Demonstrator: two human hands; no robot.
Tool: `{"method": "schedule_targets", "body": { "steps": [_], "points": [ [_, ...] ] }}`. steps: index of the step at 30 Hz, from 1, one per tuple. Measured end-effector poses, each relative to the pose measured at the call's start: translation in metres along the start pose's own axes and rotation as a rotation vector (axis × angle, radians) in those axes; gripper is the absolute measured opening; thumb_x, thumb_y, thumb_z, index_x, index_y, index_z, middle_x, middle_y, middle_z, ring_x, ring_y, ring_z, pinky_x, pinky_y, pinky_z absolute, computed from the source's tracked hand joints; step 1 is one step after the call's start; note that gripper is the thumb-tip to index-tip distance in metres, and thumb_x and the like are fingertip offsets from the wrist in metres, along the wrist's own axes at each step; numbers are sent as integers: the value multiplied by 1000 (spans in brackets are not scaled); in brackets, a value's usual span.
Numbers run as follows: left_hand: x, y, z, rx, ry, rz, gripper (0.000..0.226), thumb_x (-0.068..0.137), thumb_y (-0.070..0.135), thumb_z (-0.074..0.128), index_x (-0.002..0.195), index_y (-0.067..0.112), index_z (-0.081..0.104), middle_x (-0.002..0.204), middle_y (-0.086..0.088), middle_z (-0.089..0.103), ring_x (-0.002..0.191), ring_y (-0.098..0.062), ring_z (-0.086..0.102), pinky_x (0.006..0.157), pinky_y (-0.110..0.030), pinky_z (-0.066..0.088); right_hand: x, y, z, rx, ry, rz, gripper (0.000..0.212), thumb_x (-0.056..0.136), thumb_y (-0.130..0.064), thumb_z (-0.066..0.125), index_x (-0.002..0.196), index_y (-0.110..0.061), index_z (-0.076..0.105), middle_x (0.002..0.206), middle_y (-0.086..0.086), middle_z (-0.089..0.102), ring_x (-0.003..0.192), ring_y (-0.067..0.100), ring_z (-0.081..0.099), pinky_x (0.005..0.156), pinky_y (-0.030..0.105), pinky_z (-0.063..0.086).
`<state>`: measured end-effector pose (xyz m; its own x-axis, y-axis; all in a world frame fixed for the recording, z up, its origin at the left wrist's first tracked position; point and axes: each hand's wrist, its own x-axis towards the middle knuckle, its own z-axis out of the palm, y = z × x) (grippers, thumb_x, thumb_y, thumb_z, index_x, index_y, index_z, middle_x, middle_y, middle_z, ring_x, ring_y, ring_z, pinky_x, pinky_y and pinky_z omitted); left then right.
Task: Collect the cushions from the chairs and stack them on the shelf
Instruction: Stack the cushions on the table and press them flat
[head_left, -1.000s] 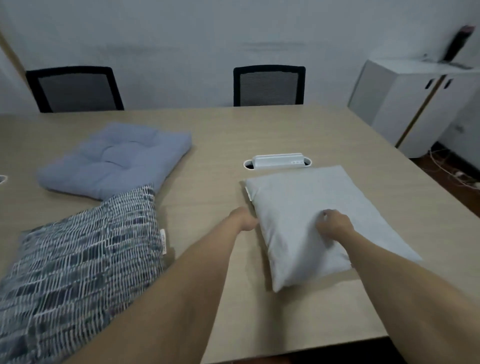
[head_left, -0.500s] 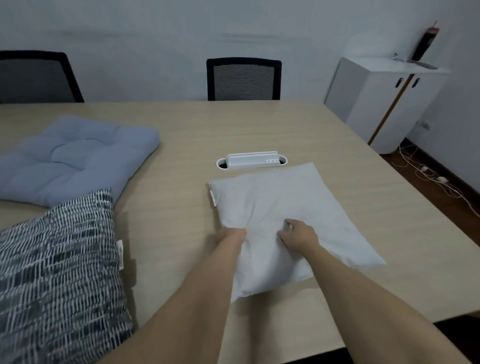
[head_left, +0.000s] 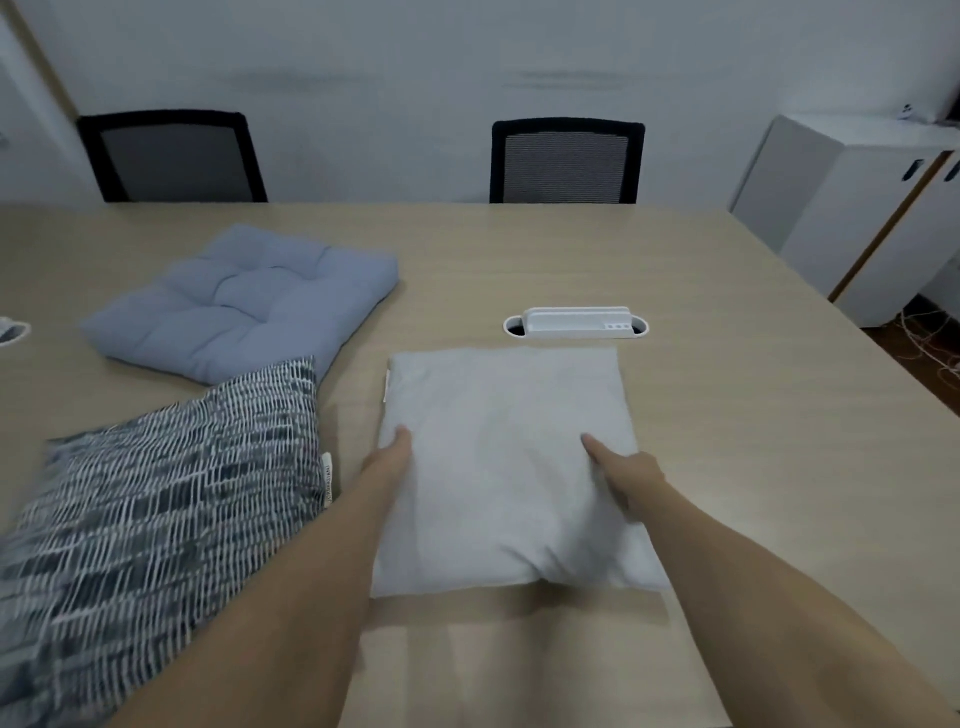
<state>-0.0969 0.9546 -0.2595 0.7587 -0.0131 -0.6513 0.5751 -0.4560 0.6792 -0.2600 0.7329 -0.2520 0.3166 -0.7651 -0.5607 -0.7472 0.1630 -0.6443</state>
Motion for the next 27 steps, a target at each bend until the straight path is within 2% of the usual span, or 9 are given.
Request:
{"method": "schedule_targets", "body": {
  "steps": [2, 4, 6, 8, 12, 16, 19, 22, 27],
  "points": [
    [-5, -5, 2, 38, 17, 36, 84, 84, 63, 51, 140, 2, 44, 147, -15, 45, 135, -33, 44, 111, -37, 35, -1, 3, 6, 61, 2, 0, 96, 63, -61, 75, 128, 4, 51, 131, 19, 57, 117, 40, 55, 101, 47, 46],
    [-13, -2, 2, 48, 62, 101, 78, 83, 57, 58, 137, 1, 47, 143, -16, 50, 130, -33, 49, 106, -36, 40, -2, 1, 7, 173, 24, 1, 81, 68, -43, 80, 125, 8, 53, 128, 22, 58, 115, 40, 57, 99, 47, 48],
    [-21, 8, 0, 21, 123, 160, 68, 88, 48, 56, 136, 0, 47, 140, -17, 53, 127, -35, 51, 103, -37, 41, -7, -4, 4, 228, 67, -19, 65, 78, -28, 75, 125, 12, 52, 126, 27, 59, 111, 40, 59, 96, 46, 49],
    [-32, 24, -5, 0, 171, 211, 60, 93, 41, 52, 136, -1, 47, 140, -18, 53, 128, -37, 50, 106, -40, 40, -17, -13, 1, 296, 102, -53, 58, 84, -22, 70, 126, 13, 51, 126, 28, 58, 107, 35, 60, 91, 40, 50],
    [-48, 52, -34, 21, 242, 301, 55, 95, 39, 49, 135, 0, 50, 140, -18, 53, 128, -38, 50, 106, -40, 40, -41, -43, -3, 391, 145, -167, 51, 84, -21, 69, 122, 11, 55, 124, 23, 60, 112, 34, 59, 82, 34, 44],
    [-54, 68, -89, -31, 281, 381, 53, 96, 36, 48, 131, -3, 52, 137, -22, 54, 126, -39, 51, 106, -42, 42, -76, -87, 11, 459, 93, -262, 48, 81, -23, 72, 117, 6, 60, 106, 14, 62, 93, 26, 58, 77, 32, 43],
    [-57, 71, -146, -56, 349, 369, 55, 96, 37, 47, 133, -3, 51, 139, -21, 53, 127, -38, 51, 104, -39, 41, -104, -116, 44, 425, 30, -308, 47, 78, -22, 74, 114, 5, 60, 106, 13, 63, 104, 31, 62, 87, 38, 49],
    [-54, 60, -215, -67, 447, 337, 55, 96, 38, 49, 133, -3, 49, 139, -21, 52, 127, -38, 50, 102, -39, 42, -138, -135, 97, 371, -32, -386, 45, 77, -19, 75, 113, 5, 61, 116, 18, 65, 110, 34, 62, 97, 44, 50],
    [-45, 21, -323, -21, 571, 237, 59, 95, 39, 49, 134, -6, 47, 142, -23, 49, 132, -36, 47, 105, -38, 39, -199, -147, 187, 309, -143, -435, 49, 76, -18, 75, 116, 7, 61, 119, 19, 65, 111, 31, 63, 97, 43, 51]
  ]
}}
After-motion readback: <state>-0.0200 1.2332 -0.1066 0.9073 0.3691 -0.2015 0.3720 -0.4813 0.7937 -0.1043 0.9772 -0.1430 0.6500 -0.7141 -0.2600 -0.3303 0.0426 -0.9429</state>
